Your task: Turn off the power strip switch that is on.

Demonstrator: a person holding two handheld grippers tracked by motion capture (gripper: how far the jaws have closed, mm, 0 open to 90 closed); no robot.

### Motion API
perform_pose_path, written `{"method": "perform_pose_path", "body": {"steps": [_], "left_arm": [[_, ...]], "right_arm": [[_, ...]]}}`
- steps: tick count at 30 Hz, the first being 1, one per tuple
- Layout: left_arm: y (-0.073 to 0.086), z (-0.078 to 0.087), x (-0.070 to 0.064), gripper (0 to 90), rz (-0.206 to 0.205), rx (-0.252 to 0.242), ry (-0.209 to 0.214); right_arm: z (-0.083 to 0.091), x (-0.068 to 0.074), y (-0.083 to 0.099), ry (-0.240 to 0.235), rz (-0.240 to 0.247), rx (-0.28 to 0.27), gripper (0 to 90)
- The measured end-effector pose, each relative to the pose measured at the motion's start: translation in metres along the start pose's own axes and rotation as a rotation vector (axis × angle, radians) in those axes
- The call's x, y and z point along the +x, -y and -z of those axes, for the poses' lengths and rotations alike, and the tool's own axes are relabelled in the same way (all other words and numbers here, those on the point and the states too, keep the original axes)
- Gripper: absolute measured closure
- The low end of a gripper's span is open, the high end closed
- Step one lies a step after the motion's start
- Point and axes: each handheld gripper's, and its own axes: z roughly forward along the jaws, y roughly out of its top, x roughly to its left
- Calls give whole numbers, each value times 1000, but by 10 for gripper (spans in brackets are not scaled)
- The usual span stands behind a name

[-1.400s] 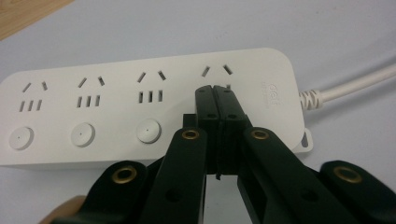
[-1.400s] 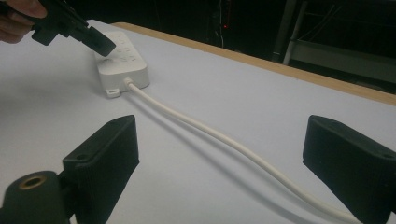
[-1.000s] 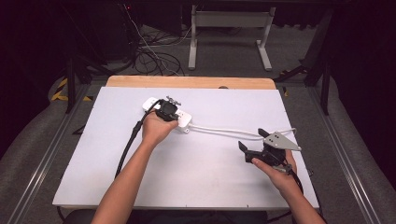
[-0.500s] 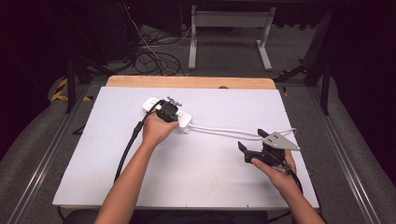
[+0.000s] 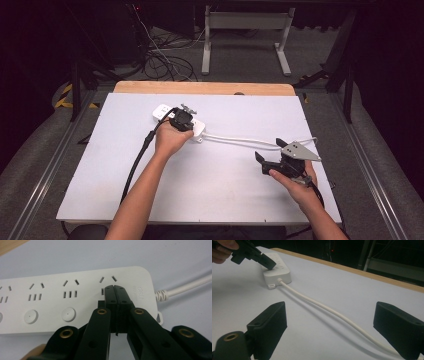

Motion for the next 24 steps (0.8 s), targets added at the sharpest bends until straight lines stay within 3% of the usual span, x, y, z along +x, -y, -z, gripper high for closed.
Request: {"method": "perform_pose_path", "body": {"steps": [10,14,24], "left_arm": [[2,2,1,900,8,3,-5],[5,2,3,900,33,-14,13],[4,1,2,900,51,-6,7]], "right_arm": [[2,0,0,4,-5,1,121],[2,0,0,5,-5,2,121],[3,1,0,1,-1,-1,121]]}}
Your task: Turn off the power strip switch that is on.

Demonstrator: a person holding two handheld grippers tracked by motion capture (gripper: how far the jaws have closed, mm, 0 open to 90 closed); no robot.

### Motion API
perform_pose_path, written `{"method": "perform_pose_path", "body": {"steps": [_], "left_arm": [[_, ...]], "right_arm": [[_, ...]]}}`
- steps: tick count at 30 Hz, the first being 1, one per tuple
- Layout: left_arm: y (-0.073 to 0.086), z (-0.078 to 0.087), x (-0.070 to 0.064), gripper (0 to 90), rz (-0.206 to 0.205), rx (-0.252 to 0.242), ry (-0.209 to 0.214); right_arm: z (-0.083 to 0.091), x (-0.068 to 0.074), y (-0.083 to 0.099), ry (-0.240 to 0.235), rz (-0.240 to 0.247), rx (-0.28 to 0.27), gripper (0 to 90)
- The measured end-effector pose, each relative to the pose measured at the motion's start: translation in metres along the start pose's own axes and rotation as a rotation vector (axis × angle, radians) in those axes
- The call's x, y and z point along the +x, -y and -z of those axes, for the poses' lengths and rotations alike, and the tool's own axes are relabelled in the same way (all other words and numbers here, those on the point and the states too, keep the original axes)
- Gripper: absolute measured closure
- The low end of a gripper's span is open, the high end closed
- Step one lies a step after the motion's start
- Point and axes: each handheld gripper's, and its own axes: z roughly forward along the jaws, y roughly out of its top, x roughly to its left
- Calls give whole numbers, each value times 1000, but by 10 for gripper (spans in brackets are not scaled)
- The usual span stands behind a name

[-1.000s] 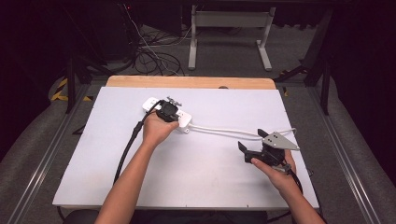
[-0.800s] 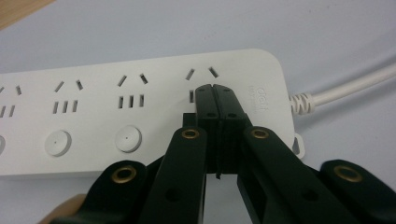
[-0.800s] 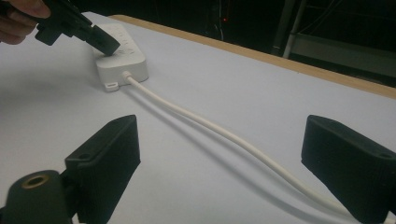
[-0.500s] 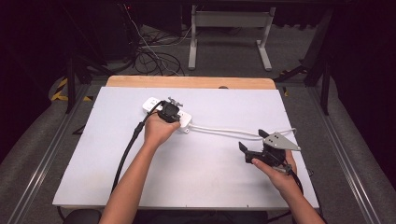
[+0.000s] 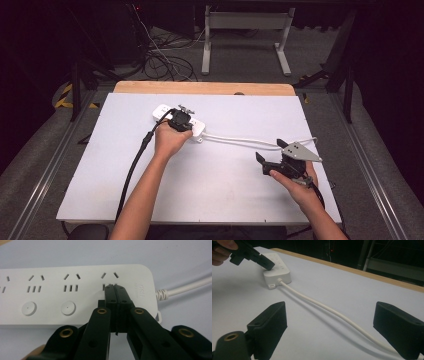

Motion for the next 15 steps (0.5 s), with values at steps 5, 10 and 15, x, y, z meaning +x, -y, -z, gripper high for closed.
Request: {"method": "perform_pose_path", "body": {"steps": [5,10,15], "left_arm": [[1,0,-1,900,0,-7,-8],[1,0,-1,900,-1,-7,-8],[1,0,-2,900,5,-7,-11]], "right_arm": [[0,0,0,0,0,0,121],[0,0,0,3,-2,7,122],[0,0,0,3,0,9,122]]}}
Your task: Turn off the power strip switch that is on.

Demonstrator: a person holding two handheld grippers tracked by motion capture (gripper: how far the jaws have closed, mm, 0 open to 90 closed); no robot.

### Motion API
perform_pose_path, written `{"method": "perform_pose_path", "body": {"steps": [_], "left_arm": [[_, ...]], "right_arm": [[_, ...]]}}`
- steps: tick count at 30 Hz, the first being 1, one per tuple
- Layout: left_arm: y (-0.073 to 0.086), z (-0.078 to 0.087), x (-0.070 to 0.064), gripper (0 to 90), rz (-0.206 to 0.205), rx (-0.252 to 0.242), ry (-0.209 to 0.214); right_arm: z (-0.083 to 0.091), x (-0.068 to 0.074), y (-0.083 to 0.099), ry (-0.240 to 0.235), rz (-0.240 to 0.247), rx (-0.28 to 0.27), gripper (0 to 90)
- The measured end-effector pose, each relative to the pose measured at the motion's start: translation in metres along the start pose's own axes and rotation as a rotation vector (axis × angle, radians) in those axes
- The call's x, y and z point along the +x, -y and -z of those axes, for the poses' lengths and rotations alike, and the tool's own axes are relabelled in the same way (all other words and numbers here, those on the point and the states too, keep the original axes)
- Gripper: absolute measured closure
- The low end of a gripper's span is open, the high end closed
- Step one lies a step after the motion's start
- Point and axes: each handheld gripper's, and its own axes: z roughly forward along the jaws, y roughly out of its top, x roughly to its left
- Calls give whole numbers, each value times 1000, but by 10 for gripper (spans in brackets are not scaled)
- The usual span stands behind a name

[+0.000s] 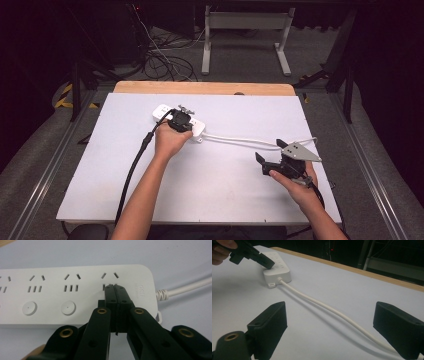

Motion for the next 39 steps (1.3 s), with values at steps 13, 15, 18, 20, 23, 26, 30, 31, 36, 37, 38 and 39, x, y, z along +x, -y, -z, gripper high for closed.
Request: {"method": "perform_pose_path", "body": {"steps": [13,15,18,20,23,26,30,31,36,37,38,39], "left_arm": [[1,0,2,900,16,-9,9],[1,0,2,900,14,-10,9],[1,0,2,900,15,-8,10],[1,0,2,900,13,-9,8],[1,0,2,900,15,-8,11],[1,0,2,900,10,-7,11],[1,0,3,900,21,-7,20],[1,0,4,900,19,-8,25],[1,0,3,900,10,-11,21],[2,0,3,900,10,-11,19],[2,0,3,900,9,-14,19],[2,0,3,900,9,-14,19]], "right_arm": [[-1,0,0,1,-2,6,124],[-1,0,0,3,-5,8,125],[-1,0,1,1,-6,9,126],[-1,0,0,3,-5,9,126],[-1,0,1,2,-4,10,126],[-1,0,1,0,-6,9,126],[-1,0,1,0,-9,10,126],[-1,0,1,0,-10,10,126],[-1,-1,1,0,-8,11,126],[-1,-1,1,2,-13,13,127],[-2,-1,1,2,-13,16,127],[-2,-1,1,2,-12,17,127]]}}
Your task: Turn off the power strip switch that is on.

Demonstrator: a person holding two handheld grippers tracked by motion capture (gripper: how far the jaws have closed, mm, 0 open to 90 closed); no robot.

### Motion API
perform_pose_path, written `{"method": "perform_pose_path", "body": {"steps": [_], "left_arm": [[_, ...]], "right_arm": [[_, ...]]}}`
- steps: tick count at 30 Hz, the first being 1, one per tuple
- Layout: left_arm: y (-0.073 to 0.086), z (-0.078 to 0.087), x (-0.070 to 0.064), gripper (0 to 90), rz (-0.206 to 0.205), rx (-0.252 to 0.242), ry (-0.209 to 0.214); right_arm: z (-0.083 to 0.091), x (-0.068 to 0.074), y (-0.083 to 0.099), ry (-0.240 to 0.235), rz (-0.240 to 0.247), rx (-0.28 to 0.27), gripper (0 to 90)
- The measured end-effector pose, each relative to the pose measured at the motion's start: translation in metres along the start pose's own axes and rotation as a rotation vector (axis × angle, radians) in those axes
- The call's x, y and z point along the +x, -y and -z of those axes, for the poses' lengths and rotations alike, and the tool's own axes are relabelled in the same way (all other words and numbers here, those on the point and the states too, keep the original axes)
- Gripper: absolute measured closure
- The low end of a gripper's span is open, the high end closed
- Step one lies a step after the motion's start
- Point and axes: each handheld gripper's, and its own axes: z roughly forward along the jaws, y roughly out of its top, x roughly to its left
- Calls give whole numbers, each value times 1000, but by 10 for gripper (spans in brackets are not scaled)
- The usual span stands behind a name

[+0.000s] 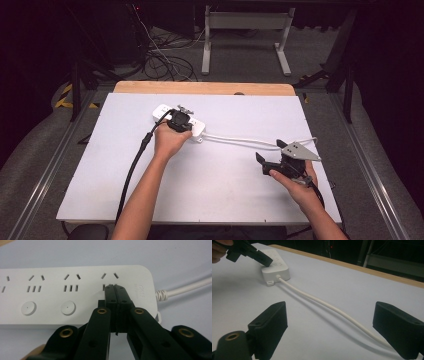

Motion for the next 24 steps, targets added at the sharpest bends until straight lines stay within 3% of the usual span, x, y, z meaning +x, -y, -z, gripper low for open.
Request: {"method": "perform_pose_path", "body": {"steps": [5,11,24], "left_arm": [[0,0,1,900,7,-2,6],[0,0,-2,900,-25,-1,-13],[0,0,4,900,16,-5,27]], "right_arm": [[0,-1,0,0,-2,0,127],[-1,-1,1,-1,0,7,127],[-1,-1,1,0,-1,10,127]]}}
